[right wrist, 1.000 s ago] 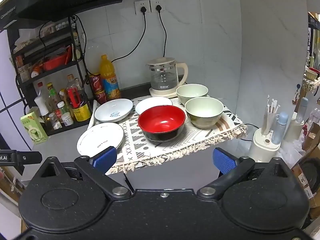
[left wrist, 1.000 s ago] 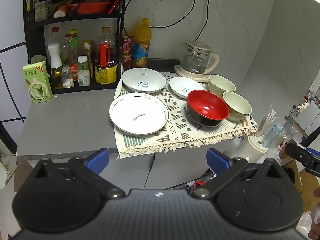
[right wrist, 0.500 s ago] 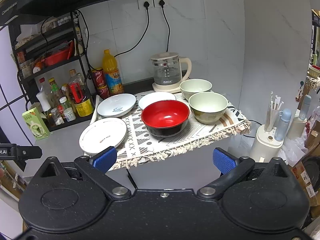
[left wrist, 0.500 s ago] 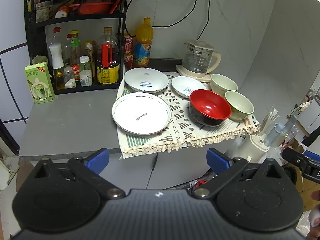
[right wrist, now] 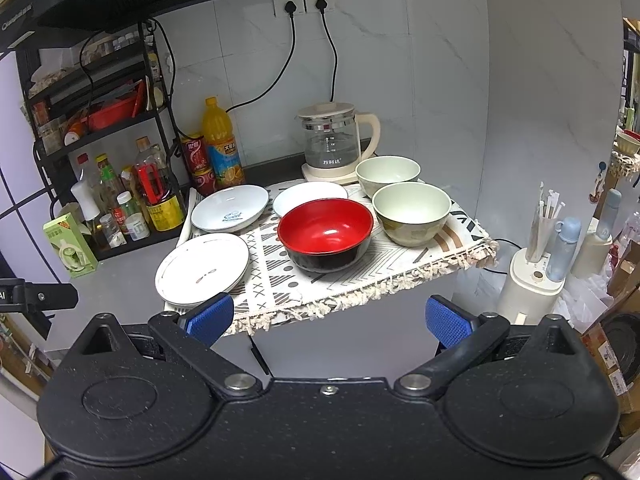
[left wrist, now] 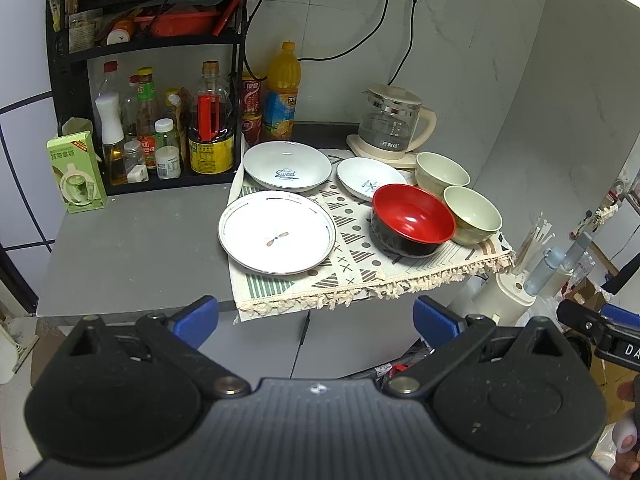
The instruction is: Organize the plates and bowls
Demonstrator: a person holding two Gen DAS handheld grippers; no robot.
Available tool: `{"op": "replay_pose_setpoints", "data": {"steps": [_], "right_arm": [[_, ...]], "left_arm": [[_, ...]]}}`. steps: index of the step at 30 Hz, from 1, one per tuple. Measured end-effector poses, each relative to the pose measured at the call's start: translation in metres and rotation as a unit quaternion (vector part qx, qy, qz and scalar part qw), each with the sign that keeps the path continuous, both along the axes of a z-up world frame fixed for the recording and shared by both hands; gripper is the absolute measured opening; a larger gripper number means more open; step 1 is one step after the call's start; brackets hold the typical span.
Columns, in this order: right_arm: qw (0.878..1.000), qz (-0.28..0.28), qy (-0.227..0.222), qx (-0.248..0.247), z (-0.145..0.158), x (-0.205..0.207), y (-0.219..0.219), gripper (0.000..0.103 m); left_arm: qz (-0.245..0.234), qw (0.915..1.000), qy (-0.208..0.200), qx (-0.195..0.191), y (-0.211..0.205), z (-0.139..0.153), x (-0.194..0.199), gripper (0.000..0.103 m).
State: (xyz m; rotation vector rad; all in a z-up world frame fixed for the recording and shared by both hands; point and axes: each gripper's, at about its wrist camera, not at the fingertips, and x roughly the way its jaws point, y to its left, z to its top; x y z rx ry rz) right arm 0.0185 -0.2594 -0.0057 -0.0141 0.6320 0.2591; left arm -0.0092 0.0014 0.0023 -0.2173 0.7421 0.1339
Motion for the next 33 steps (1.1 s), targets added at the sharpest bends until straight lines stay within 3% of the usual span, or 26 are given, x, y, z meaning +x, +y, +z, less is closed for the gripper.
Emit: {"op": "replay_pose_setpoints", "data": {"steps": [33], "right_arm": [[1.0,-0.017,0.009,0.003,-0.003,0.004,-0.016,0.103]], "left_arm": [[-0.003,0.9999,-0.006,-0.009,-0.001,-0.007,0.002,0.102]]}}
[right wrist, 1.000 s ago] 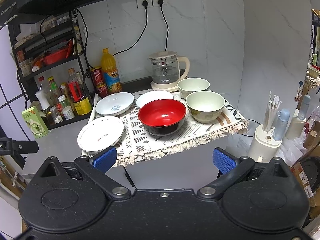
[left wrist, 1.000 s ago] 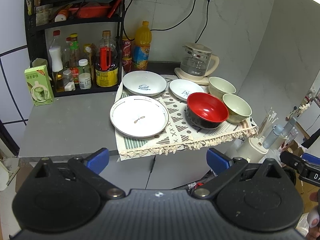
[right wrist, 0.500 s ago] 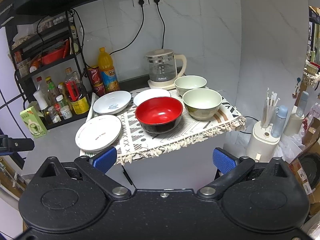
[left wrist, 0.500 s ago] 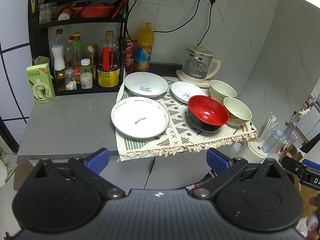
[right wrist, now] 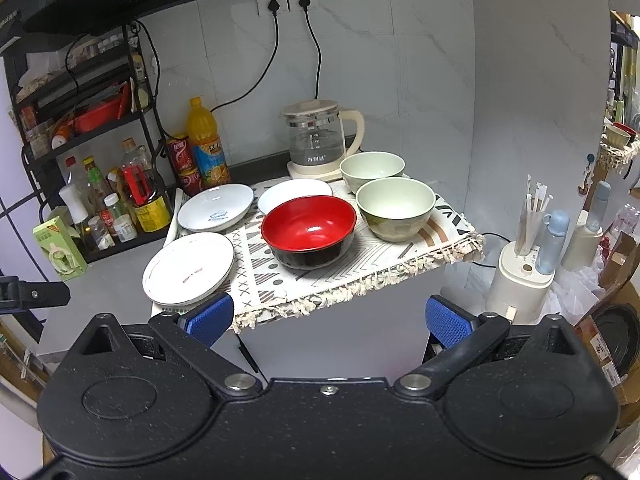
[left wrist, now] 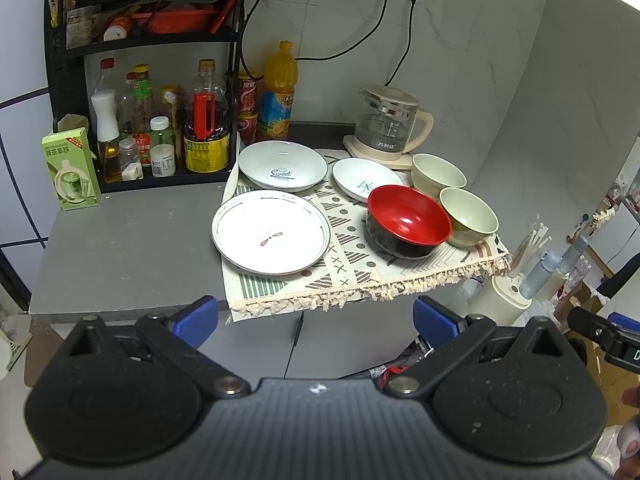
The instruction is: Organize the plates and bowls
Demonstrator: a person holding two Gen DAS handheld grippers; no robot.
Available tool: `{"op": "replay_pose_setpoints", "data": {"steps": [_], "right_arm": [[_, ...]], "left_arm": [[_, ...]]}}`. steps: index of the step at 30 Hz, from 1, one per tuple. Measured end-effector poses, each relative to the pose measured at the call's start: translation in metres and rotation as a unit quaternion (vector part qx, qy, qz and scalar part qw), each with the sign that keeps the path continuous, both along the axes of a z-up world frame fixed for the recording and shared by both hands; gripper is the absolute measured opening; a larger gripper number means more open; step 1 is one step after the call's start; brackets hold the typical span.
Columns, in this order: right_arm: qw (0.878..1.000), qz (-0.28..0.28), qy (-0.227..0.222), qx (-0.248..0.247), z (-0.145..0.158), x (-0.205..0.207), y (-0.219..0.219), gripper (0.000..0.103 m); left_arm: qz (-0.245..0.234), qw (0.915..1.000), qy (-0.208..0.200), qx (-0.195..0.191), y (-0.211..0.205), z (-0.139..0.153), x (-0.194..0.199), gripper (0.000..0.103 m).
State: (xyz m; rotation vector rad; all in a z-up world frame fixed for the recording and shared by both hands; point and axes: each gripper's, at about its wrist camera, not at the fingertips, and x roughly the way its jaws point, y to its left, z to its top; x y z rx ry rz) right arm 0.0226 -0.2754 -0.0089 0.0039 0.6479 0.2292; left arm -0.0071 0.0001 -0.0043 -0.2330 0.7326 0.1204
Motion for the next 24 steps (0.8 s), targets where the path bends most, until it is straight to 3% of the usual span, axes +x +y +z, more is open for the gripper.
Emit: {"op": "replay_pose_setpoints", "data": {"steps": [9,24], "right_arm": [[1.0,-0.001,0.006,-0.003,-0.009,0.033,0.006,0.103],[1.0,-0.011,0.026,0.008,-0.024,0.11,0.006,0.103]], "left_arm": [[0.01,0.9999,0.008,-0.008,0.008,-0.009,0.032,0.102],[-0.011,0.9995,0.024,-0.016,0.0,-0.02,0.123,0.102]]}}
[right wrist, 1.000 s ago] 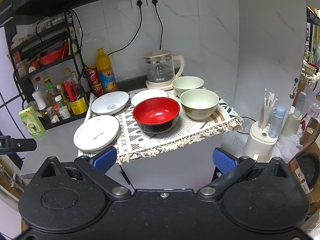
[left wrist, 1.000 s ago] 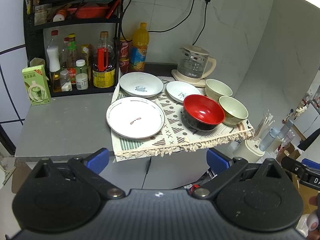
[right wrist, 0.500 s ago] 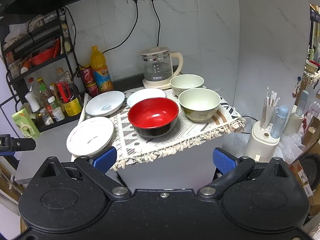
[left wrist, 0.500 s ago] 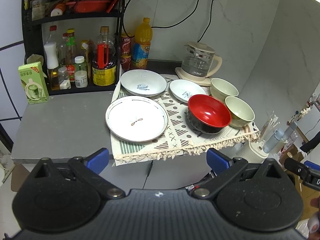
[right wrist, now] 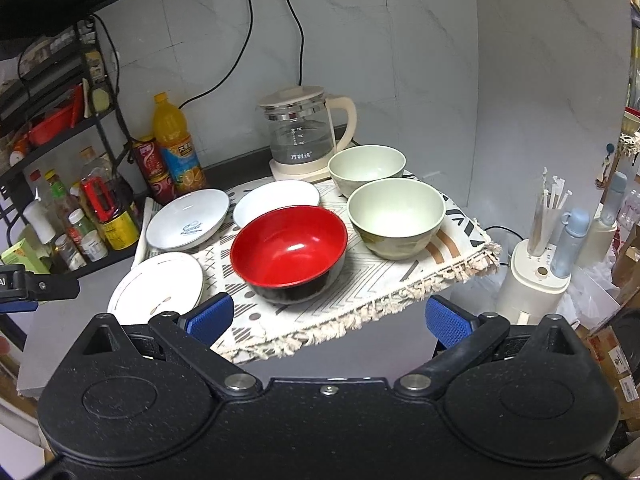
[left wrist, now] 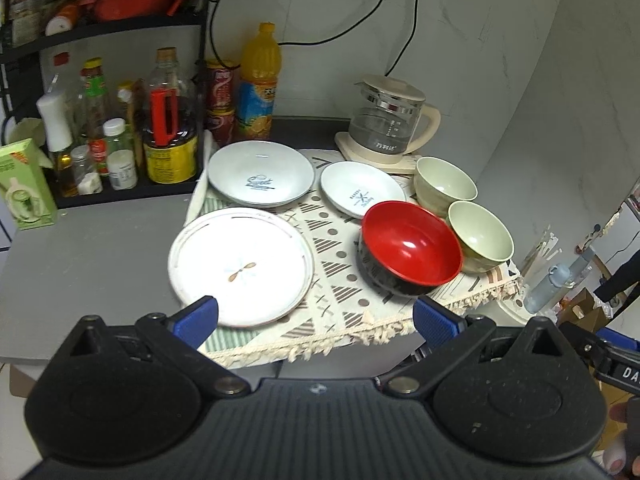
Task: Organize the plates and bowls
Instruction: 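Move the right gripper to the large pale green bowl and grasp its rim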
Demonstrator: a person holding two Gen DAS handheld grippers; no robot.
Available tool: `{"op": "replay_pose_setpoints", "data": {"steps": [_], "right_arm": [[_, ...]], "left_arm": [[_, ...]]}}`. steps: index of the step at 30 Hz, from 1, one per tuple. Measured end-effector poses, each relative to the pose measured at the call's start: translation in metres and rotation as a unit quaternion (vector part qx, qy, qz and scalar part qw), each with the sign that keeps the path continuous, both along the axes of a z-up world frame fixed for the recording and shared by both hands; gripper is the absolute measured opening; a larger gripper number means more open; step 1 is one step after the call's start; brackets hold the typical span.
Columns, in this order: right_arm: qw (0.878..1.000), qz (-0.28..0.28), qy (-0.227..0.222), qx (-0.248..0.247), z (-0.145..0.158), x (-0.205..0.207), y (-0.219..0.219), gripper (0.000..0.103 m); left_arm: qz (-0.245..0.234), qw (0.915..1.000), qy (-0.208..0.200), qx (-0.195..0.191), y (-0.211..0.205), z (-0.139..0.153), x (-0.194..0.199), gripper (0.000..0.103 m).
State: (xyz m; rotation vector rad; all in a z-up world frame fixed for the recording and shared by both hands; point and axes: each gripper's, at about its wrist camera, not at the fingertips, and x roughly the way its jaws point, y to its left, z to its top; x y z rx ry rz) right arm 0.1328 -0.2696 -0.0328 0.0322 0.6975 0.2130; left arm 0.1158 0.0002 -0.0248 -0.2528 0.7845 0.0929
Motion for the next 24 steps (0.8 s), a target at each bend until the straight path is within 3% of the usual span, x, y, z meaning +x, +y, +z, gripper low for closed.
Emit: {"op": "replay_pose_setpoints", "data": {"steps": [17,24], "right_arm": [[0.999,-0.021,0.034,0.007,-0.031,0.096,-0.01,0.103],[0.997,-0.064,0.045,0.019,-0.041,0.131,-0.021,0.103]], "left_arm": [[-0.047,0.9987,0.016,-0.015,-0.017,-0.022,0.119,0.102],[-0.072,0.9968,0.032,-0.015,-0.025,-0.035,0.168,0.102]]}}
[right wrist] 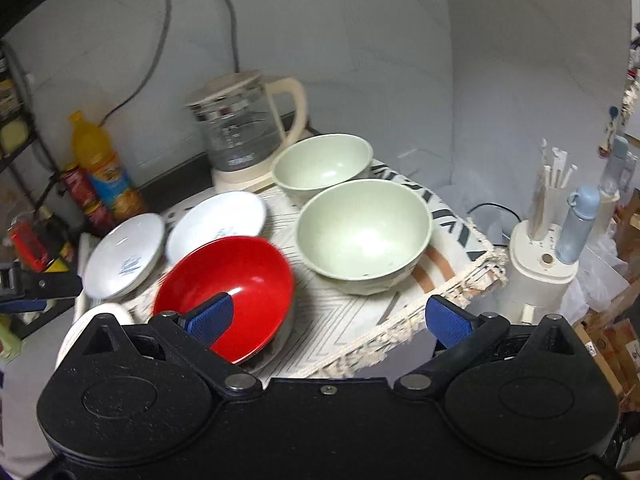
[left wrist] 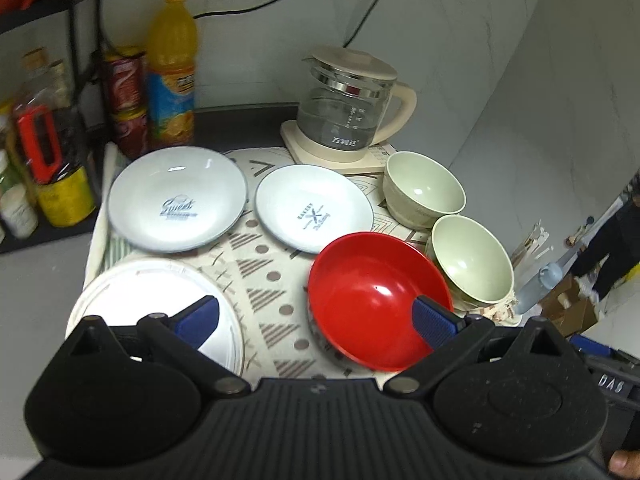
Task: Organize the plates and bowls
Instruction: 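Move the right gripper to the large pale green bowl and grasp its rim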
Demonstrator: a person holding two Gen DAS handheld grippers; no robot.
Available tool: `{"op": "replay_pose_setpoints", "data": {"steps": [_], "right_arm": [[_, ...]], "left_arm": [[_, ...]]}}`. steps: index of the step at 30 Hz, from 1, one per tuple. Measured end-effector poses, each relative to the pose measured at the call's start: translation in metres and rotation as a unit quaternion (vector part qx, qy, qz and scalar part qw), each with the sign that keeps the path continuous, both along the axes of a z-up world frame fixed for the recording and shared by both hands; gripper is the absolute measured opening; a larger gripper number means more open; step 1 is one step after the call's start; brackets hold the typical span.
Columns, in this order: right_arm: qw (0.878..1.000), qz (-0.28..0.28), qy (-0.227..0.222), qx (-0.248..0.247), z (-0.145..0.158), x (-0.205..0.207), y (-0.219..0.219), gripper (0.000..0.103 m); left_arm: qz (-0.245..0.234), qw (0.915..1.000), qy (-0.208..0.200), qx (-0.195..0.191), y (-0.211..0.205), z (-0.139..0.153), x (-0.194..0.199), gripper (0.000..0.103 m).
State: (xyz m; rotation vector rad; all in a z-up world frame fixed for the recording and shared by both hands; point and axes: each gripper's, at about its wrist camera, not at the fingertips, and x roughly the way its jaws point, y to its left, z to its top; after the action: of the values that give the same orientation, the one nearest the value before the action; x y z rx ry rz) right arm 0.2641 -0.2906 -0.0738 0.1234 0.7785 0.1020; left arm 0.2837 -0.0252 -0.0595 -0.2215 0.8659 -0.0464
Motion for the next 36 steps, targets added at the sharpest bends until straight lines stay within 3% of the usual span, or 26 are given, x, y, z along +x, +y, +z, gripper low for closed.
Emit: {"op": "replay_pose_setpoints", "data": {"steps": [9,18,24,31,36], "right_arm": [[0.999,-0.045,0.01,0.0,-0.011,0.032,-0.009,0.103],[0.998,-0.057,0.018,0.0,-0.02,0.055,-0.019,0.098],[0.997,-0.058,0.044,0.003,-0.033,0.074,-0.027,0.083],[0.995,-0.067,0.075,0.003,-0.047,0.094,-0.046,0.063],[0.993,-0.074,0.091,0.007,-0.057,0.105,-0.058,0.057]], "left_arm": [[-0.057,0.9982,0.019,0.009,-0.016,-0.01,0.05,0.1],[-0.079,0.9967,0.021,-0.002,-0.035,-0.011,0.083,0.095],[-0.098,0.9948,0.026,-0.005,-0.053,-0.014,0.106,0.088],[-0.119,0.9921,0.037,-0.009,-0.081,-0.019,0.135,0.07],[-0.136,0.9895,0.049,-0.011,-0.107,-0.03,0.155,0.062]]}}
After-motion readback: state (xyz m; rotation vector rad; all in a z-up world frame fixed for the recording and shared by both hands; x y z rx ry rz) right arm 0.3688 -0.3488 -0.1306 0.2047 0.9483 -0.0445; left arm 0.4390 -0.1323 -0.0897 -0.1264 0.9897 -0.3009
